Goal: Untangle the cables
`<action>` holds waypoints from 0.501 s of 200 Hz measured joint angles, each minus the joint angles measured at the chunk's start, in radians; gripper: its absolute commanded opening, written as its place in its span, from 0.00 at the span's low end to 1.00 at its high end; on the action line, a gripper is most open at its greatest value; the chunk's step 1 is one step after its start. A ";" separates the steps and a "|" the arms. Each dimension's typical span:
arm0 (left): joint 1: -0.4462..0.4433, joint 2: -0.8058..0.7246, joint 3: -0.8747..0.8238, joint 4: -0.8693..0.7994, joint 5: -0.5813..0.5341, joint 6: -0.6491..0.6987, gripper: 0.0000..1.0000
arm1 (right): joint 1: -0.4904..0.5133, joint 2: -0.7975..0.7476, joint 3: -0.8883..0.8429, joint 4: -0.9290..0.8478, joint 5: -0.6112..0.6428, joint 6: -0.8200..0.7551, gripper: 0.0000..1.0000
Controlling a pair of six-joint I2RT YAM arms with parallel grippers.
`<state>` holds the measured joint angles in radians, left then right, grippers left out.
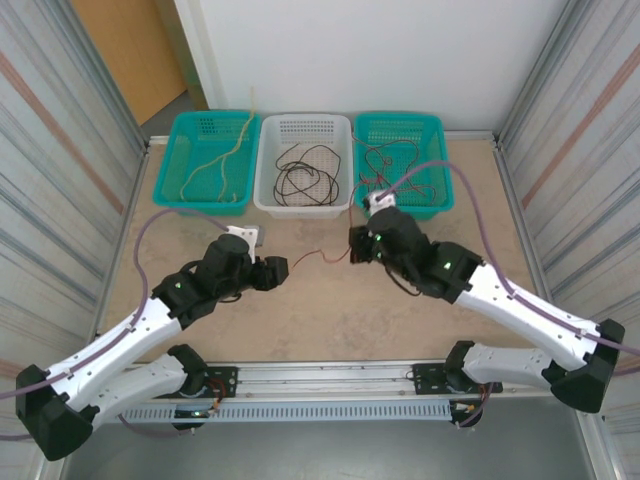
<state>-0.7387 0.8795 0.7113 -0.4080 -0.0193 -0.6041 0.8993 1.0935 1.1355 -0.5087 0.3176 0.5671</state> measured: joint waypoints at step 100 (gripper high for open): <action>0.000 0.019 -0.024 0.025 0.018 -0.014 0.61 | -0.639 0.289 0.576 0.010 -0.214 -0.139 0.10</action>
<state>-0.7387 0.8986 0.6868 -0.3832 -0.0013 -0.6186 0.2600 1.3823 1.7111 -0.4984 0.1032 0.4278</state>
